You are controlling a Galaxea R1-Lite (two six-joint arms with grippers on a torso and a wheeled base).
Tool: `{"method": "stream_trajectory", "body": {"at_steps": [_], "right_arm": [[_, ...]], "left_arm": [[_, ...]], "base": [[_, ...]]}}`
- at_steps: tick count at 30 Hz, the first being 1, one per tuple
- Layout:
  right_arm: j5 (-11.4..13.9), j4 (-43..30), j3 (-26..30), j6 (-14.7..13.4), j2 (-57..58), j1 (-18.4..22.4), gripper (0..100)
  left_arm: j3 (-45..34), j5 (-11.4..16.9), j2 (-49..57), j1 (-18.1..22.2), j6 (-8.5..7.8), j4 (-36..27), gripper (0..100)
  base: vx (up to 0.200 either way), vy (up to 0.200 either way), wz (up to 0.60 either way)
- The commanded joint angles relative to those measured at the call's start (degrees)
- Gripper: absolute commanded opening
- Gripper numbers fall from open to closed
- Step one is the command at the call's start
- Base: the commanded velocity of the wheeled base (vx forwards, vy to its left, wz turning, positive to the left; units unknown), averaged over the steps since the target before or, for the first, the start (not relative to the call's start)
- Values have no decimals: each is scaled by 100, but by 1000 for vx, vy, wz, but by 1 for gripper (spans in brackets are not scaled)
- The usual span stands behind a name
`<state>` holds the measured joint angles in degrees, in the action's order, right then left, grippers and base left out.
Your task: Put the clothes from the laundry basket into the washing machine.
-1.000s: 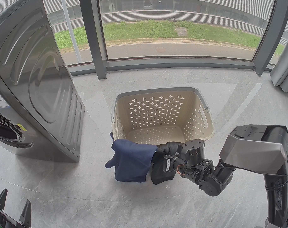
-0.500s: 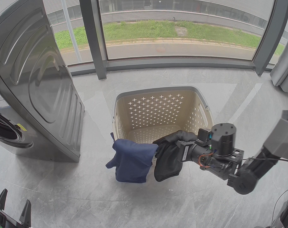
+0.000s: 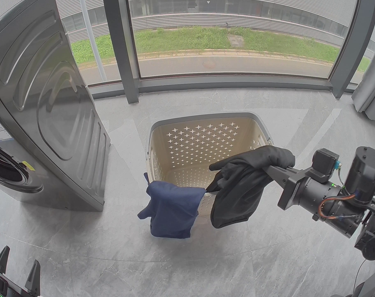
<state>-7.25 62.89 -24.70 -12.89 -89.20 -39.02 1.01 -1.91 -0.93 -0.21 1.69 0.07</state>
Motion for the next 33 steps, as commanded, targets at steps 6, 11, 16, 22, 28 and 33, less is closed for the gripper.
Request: {"method": "stream_trajectory", "body": {"at_steps": [6,11,16,22,28,33], "right_arm": [[5,-31,53,172,711,-27,0],[5,4,79,172,737,-62,0],[13,30,123,164,737,-79,0],[13,48,114,155,728,-79,0],[5,48,114,155,737,-79,0],[13,48,114,146,720,-79,0]], "left_arm": [[-101,24,49,3,-38,1,100],[-101,24,49,3,-38,1,100],[-101,24,40,3,-20,1,100],[-101,24,40,3,-29,1,100],[-101,24,40,3,-29,1,100],[-101,33,49,3,-20,1,100]], "base": [[-133,0,0],[-200,0,0],[0,0,0],[0,167,0],[0,200,0],[0,200,0]]}}
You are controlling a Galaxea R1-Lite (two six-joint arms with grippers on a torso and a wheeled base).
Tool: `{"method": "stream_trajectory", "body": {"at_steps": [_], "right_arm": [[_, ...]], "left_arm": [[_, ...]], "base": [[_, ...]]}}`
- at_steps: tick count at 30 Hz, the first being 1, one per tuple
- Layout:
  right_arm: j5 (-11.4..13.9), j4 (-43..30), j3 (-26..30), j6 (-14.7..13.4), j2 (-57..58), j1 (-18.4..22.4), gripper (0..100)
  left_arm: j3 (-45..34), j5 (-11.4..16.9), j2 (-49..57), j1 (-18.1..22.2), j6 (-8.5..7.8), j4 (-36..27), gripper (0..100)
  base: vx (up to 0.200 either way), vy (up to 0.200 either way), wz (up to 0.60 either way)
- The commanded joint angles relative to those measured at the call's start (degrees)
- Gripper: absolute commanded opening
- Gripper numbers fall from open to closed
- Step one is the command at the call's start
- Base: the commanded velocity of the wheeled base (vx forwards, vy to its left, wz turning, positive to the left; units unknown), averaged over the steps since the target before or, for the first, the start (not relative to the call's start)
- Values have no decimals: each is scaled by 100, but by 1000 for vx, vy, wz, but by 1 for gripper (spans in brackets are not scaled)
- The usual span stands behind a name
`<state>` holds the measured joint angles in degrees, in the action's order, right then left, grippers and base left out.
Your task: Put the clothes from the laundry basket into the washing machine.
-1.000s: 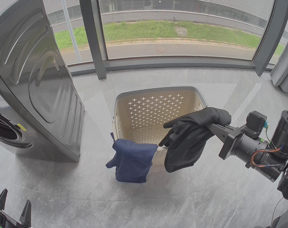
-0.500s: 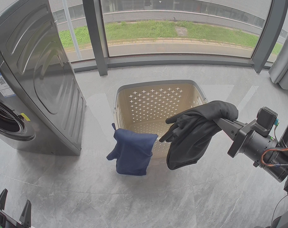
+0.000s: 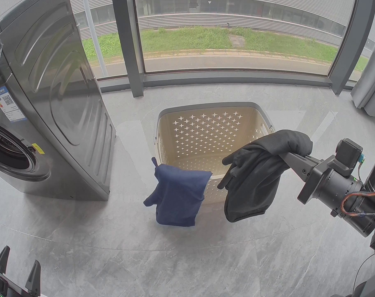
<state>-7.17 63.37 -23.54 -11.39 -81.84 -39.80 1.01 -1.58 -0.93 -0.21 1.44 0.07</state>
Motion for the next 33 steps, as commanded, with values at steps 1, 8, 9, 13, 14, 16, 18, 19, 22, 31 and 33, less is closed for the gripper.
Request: {"method": "stream_trajectory", "body": {"at_steps": [1,8,9,13,14,16,18,19,22,31,33], "right_arm": [[5,0,-1,-4,-17,-1,0],[5,9,-63,5,-8,-1,0],[5,9,-63,5,-8,-1,0],[14,9,-54,5,-8,-1,0],[14,9,-54,5,-17,-1,0],[14,9,-54,5,-17,-1,0],[14,71,-72,14,-17,-1,0],[14,88,-72,14,-17,-1,0],[5,123,-89,14,-17,-1,0],[14,132,-89,14,1,-1,0],[14,132,-89,14,10,-1,0]], "left_arm": [[-101,0,40,3,6,1,100],[-101,0,40,3,14,1,100],[-101,0,40,3,14,1,100],[-101,0,40,3,23,1,100],[-101,0,40,3,23,1,100],[-101,0,40,3,23,1,100],[-101,0,40,3,14,1,100],[-101,0,40,3,23,1,100],[-101,0,40,3,23,1,100],[-101,0,40,3,23,1,100],[-101,0,40,3,14,1,100]], "base": [[0,200,0],[0,200,0],[0,200,0],[0,200,0],[0,200,0],[0,200,0],[0,200,0],[0,200,0],[0,200,0],[0,200,0],[0,100,0]]}}
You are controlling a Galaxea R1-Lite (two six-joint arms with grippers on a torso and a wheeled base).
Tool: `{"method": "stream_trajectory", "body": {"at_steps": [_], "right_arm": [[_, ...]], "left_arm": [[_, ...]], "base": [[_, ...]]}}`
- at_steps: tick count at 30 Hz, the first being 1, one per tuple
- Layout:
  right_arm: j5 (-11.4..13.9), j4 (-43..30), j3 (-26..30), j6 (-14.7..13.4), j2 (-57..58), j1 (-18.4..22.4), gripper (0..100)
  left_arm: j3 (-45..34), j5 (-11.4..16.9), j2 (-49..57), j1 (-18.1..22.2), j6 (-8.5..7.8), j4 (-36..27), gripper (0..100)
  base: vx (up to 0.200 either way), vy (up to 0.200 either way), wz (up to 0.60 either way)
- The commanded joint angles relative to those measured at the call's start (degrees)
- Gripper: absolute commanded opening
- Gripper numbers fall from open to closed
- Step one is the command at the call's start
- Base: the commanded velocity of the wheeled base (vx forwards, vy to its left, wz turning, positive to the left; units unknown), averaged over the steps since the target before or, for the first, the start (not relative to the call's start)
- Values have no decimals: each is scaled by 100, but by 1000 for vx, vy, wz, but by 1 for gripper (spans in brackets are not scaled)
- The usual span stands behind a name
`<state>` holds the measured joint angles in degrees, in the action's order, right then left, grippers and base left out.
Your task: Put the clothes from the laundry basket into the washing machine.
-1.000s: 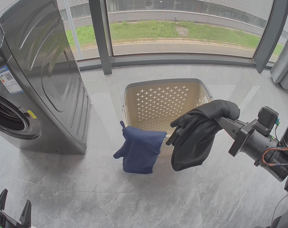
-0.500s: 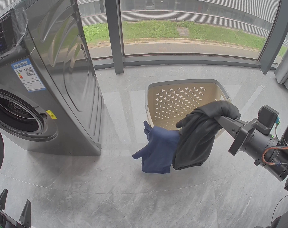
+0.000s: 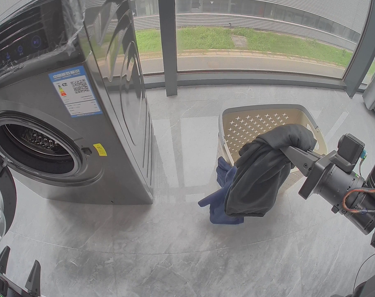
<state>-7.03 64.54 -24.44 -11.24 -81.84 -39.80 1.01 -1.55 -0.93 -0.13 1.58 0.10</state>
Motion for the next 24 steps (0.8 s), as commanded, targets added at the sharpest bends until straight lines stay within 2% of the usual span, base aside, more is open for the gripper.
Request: {"method": "stream_trajectory", "body": {"at_steps": [1,5,20,24], "right_arm": [[0,6,1,8,1,-1,0],[0,15,-8,8,-17,-10,0],[9,15,1,-1,-34,-10,0],[9,15,36,-10,-34,-1,0]], "left_arm": [[-101,-3,40,-4,0,-1,100],[-101,-3,40,-4,9,-1,100],[-101,-3,40,-4,9,-1,100],[-101,-3,40,-4,9,-1,100]], "base": [[0,0,0],[0,0,0],[-200,0,0],[0,0,0]]}}
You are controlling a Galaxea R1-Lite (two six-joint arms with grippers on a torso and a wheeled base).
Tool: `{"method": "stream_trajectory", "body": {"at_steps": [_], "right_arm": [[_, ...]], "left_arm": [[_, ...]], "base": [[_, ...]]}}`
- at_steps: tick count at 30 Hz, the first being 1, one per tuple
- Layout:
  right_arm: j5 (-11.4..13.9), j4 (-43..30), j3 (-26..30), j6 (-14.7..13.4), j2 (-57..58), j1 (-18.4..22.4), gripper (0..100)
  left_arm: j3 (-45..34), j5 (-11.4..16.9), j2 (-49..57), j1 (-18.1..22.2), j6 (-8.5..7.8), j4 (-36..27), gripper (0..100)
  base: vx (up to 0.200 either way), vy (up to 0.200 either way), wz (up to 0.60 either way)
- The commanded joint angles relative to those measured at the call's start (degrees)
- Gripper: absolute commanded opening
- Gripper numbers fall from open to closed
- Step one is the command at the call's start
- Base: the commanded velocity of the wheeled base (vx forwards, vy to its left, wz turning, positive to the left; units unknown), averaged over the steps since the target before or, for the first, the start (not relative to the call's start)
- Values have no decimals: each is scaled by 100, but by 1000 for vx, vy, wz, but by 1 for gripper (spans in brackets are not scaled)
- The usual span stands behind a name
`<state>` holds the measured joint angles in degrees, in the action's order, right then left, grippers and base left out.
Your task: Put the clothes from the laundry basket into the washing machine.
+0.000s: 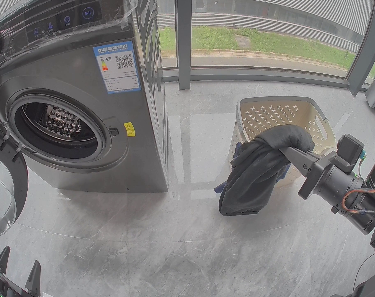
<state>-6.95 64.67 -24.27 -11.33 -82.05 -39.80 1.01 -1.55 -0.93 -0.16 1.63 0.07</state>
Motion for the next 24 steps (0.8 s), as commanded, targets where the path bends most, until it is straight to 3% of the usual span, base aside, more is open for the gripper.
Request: {"method": "stream_trajectory", "body": {"at_steps": [1,24], "right_arm": [[1,2,19,-1,-12,-1,0],[-8,2,19,-10,-3,8,0]], "left_arm": [[-101,-3,40,-2,-5,1,100],[-101,-3,40,-2,4,1,100]], "base": [[0,0,0],[0,191,0]]}}
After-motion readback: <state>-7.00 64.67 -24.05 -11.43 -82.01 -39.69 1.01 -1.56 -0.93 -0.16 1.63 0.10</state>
